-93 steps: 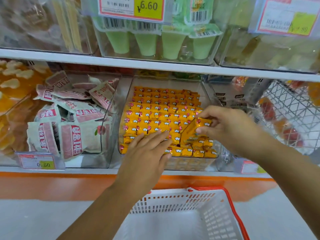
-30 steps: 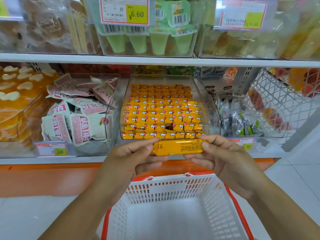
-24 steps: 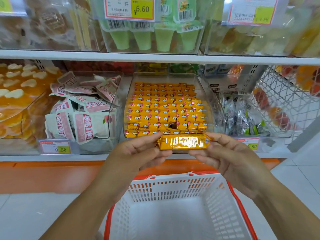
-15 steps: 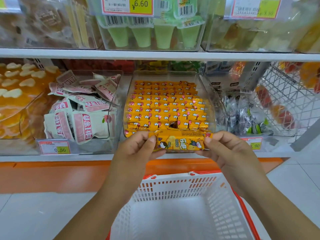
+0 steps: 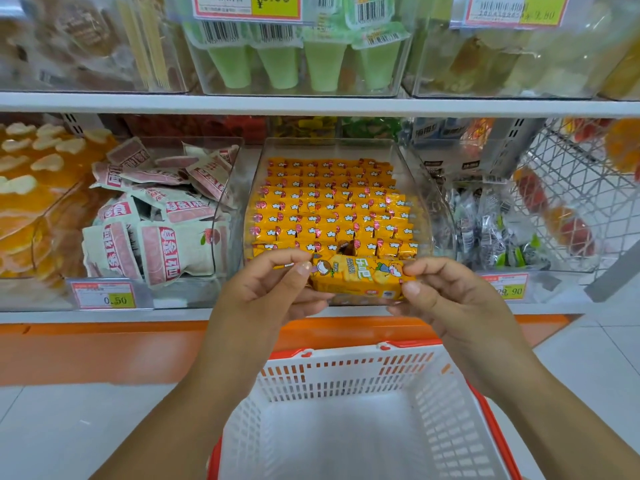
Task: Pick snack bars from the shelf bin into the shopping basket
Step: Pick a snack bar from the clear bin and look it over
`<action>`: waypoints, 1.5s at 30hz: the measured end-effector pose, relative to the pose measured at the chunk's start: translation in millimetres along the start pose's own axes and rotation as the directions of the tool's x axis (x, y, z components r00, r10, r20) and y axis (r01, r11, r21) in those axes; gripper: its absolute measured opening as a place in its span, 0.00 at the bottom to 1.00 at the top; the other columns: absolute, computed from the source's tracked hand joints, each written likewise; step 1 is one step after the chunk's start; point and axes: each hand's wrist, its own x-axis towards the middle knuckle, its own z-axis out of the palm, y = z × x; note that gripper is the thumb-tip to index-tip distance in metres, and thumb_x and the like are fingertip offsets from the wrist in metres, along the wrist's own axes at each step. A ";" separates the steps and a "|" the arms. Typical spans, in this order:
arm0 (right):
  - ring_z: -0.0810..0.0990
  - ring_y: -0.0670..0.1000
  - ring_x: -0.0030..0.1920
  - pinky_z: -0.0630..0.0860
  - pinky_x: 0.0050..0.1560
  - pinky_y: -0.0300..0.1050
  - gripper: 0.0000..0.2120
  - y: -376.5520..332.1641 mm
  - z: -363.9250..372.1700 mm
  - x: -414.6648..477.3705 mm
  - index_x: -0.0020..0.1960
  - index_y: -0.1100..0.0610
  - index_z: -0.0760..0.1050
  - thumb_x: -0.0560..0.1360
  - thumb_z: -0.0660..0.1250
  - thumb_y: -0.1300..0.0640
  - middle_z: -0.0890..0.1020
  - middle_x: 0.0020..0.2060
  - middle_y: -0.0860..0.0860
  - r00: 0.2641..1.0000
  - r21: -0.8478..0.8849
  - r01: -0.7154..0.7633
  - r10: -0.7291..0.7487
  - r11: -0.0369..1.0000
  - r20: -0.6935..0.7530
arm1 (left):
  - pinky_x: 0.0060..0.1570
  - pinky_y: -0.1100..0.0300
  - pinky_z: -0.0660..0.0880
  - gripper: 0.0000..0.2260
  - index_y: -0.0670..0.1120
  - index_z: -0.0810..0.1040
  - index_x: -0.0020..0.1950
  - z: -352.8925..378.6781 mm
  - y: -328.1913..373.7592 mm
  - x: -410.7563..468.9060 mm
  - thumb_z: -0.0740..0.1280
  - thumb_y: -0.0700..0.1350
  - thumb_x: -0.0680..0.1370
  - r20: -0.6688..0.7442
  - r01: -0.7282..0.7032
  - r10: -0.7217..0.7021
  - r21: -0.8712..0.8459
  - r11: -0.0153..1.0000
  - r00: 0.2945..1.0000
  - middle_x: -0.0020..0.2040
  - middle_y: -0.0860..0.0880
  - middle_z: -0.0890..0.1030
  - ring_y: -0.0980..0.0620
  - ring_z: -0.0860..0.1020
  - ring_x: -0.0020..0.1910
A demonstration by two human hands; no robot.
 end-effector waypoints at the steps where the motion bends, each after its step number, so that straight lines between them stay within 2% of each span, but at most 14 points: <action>1: 0.86 0.58 0.46 0.81 0.51 0.47 0.25 -0.2 -0.1 0.0 0.45 0.47 0.81 0.54 0.82 0.37 0.86 0.48 0.56 1.000 0.011 -0.004 0.004 1.000 0.022 | 0.41 0.63 0.81 0.12 0.46 0.80 0.55 -1.9 0.6 0.8 0.68 0.44 0.73 0.023 0.017 -0.016 -0.026 1.000 1.000 0.44 0.48 0.87 0.47 0.86 0.44; 7: 0.86 0.56 0.44 0.81 0.46 0.42 0.24 -1.9 -0.9 1.3 0.43 0.48 0.83 0.52 0.84 0.41 0.86 0.46 0.57 0.999 0.077 -0.028 0.026 0.997 0.028 | 0.42 0.63 0.81 0.15 0.46 0.81 0.54 -11.2 0.1 3.1 0.70 0.42 0.68 0.058 0.051 -0.050 -0.011 0.999 0.997 0.46 0.46 0.87 0.47 0.86 0.44; 12: 0.86 0.58 0.43 0.81 0.41 0.39 0.10 -6.3 0.5 1.8 0.39 0.50 0.84 0.58 0.74 0.53 0.86 0.43 0.57 0.999 0.122 -0.047 0.049 0.991 -0.016 | 0.44 0.63 0.81 0.09 0.50 0.82 0.53 -12.6 -1.4 4.0 0.66 0.41 0.76 0.038 0.033 -0.035 0.048 0.998 0.999 0.43 0.44 0.87 0.48 0.86 0.45; 16: 0.86 0.59 0.43 0.82 0.40 0.39 0.07 -5.3 2.5 2.1 0.38 0.52 0.84 0.60 0.73 0.55 0.86 0.43 0.60 0.998 0.166 -0.061 0.066 0.984 -0.024 | 0.44 0.65 0.81 0.10 0.52 0.82 0.53 -10.0 -1.4 3.2 0.63 0.39 0.80 0.034 0.025 -0.029 0.118 0.993 0.999 0.42 0.46 0.87 0.50 0.86 0.45; 22: 0.85 0.63 0.49 0.83 0.44 0.42 0.18 -7.4 -3.9 1.9 0.55 0.64 0.77 0.65 0.69 0.65 0.83 0.46 0.66 0.990 0.258 -0.138 0.129 0.956 0.051 | 0.47 0.63 0.81 0.15 0.51 0.81 0.56 -15.1 2.9 4.4 0.66 0.33 0.77 0.094 0.053 -0.060 0.070 0.996 0.994 0.47 0.47 0.87 0.51 0.85 0.48; 25: 0.86 0.62 0.46 0.82 0.42 0.42 0.23 -6.9 -3.1 2.6 0.55 0.63 0.78 0.60 0.73 0.61 0.82 0.43 0.65 0.992 0.233 -0.123 0.123 0.965 0.013 | 0.43 0.63 0.82 0.10 0.47 0.82 0.52 -15.1 2.5 5.0 0.70 0.40 0.71 0.073 0.024 -0.029 0.077 0.997 0.997 0.43 0.46 0.87 0.48 0.86 0.45; 27: 0.86 0.59 0.45 0.82 0.44 0.43 0.17 -5.2 -2.1 3.2 0.48 0.58 0.81 0.60 0.76 0.56 0.84 0.43 0.61 0.995 0.175 -0.090 0.094 0.980 -0.014 | 0.42 0.62 0.82 0.09 0.46 0.83 0.46 -16.9 -0.7 6.6 0.71 0.45 0.68 0.027 0.015 -0.018 0.092 0.996 0.999 0.43 0.46 0.87 0.47 0.86 0.45; 29: 0.85 0.57 0.48 0.82 0.51 0.45 0.16 -1.2 -1.9 3.9 0.38 0.52 0.81 0.58 0.81 0.46 0.85 0.46 0.58 0.997 0.096 -0.058 0.062 0.994 -0.034 | 0.45 0.62 0.81 0.05 0.48 0.84 0.40 -16.9 -3.5 7.8 0.71 0.47 0.68 0.005 0.015 -0.016 0.121 0.992 1.000 0.47 0.48 0.86 0.48 0.85 0.47; 32: 0.83 0.59 0.54 0.79 0.57 0.49 0.23 4.4 -2.0 4.6 0.36 0.52 0.78 0.54 0.81 0.36 0.84 0.51 0.59 0.997 0.056 -0.043 0.046 0.997 -0.062 | 0.51 0.58 0.80 0.06 0.47 0.80 0.38 -11.0 -6.3 6.8 0.68 0.44 0.75 0.013 0.020 -0.022 0.159 0.987 1.000 0.48 0.49 0.86 0.50 0.85 0.48; 37: 0.85 0.60 0.51 0.81 0.54 0.50 0.22 6.1 0.9 2.4 0.40 0.51 0.78 0.57 0.80 0.38 0.85 0.50 0.59 0.999 0.070 -0.026 0.030 0.997 -0.045 | 0.50 0.53 0.81 0.02 0.43 0.76 0.48 -0.1 -7.1 3.1 0.66 0.40 0.79 -0.048 0.016 -0.008 0.160 0.987 0.999 0.38 0.53 0.85 0.53 0.85 0.40; 40: 0.86 0.62 0.43 0.82 0.43 0.44 0.18 2.2 4.0 0.0 0.45 0.55 0.74 0.61 0.76 0.49 0.85 0.44 0.58 0.991 0.095 0.013 0.000 0.995 -0.136 | 0.39 0.59 0.82 0.06 0.48 0.78 0.52 2.5 -4.9 2.0 0.69 0.40 0.76 -0.108 0.002 0.008 0.090 0.996 0.994 0.44 0.50 0.86 0.50 0.86 0.41; 42: 0.86 0.61 0.39 0.82 0.41 0.43 0.10 1.7 5.8 -0.9 0.43 0.52 0.76 0.64 0.73 0.51 0.85 0.42 0.56 0.985 0.044 0.024 -0.016 0.999 -0.171 | 0.37 0.62 0.81 0.06 0.49 0.82 0.50 3.7 -4.8 0.1 0.69 0.40 0.76 -0.124 -0.012 0.024 0.092 0.996 0.992 0.44 0.50 0.86 0.50 0.85 0.40; 43: 0.86 0.60 0.39 0.82 0.42 0.43 0.08 1.3 7.0 -1.1 0.41 0.50 0.78 0.66 0.73 0.49 0.85 0.42 0.55 0.985 0.012 0.023 -0.020 1.000 -0.172 | 0.36 0.64 0.81 0.06 0.50 0.83 0.48 3.9 -5.3 -0.7 0.69 0.40 0.77 -0.131 -0.011 0.023 0.096 0.995 0.991 0.43 0.51 0.86 0.50 0.85 0.39; 45: 0.86 0.58 0.41 0.82 0.45 0.45 0.15 3.4 5.9 -1.4 0.42 0.48 0.81 0.63 0.76 0.39 0.86 0.45 0.56 0.991 -0.031 0.018 -0.023 0.999 -0.135 | 0.36 0.66 0.80 0.07 0.53 0.84 0.47 2.7 -6.5 -0.5 0.69 0.42 0.76 -0.127 0.007 0.005 0.092 0.996 0.992 0.41 0.52 0.86 0.52 0.85 0.39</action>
